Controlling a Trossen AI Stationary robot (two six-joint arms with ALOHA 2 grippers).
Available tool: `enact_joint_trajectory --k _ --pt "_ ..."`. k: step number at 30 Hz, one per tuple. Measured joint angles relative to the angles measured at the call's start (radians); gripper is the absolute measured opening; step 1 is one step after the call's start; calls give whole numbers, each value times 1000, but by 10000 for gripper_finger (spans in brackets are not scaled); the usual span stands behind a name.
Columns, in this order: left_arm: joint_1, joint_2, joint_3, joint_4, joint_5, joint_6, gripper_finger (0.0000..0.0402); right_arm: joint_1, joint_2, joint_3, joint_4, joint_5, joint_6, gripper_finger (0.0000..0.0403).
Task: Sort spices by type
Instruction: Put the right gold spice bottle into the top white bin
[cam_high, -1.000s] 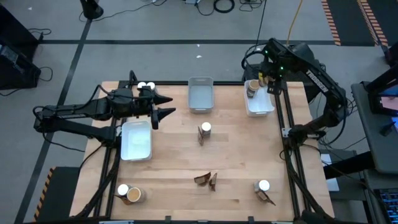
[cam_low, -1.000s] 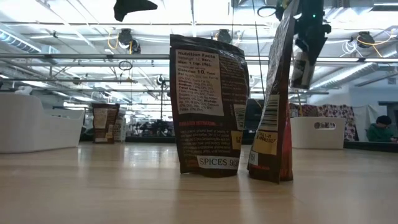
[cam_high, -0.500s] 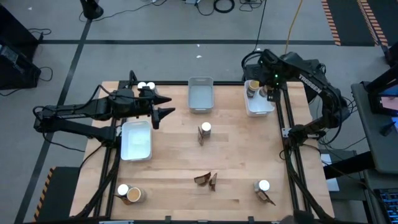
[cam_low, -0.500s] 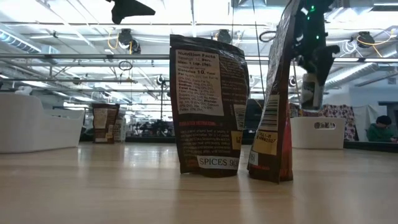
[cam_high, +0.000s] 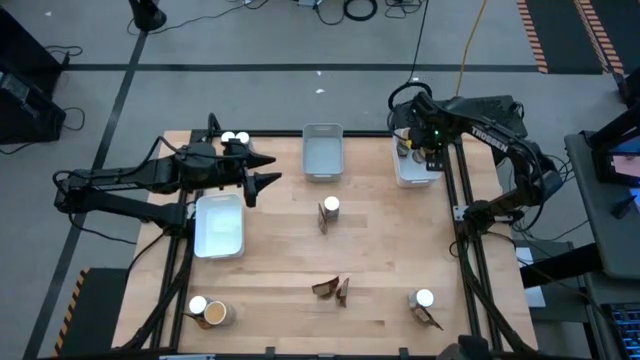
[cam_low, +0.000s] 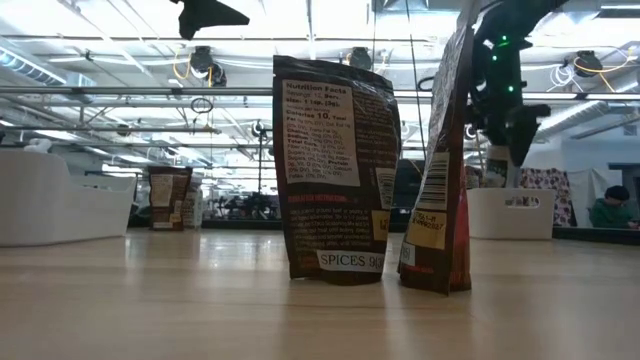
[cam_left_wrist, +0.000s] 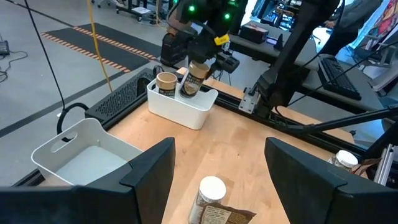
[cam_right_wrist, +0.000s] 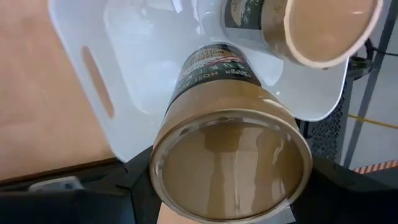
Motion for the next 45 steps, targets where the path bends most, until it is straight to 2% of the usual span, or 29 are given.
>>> enact_joint_trajectory --k 12,25,34,41,45 --pt "0 0 0 0 0 -52 252 0 1 -76 112 27 -68 252" --pt "0 0 0 0 0 -62 252 -20 59 -86 117 23 -80 253" --pt "-3 0 0 -3 7 -79 252 -23 84 -86 117 62 -53 284" --pt "-3 0 0 -2 9 -78 252 -23 84 -85 124 189 4 304" --pt "-3 0 0 -2 12 -78 252 -23 83 -85 89 186 30 315"
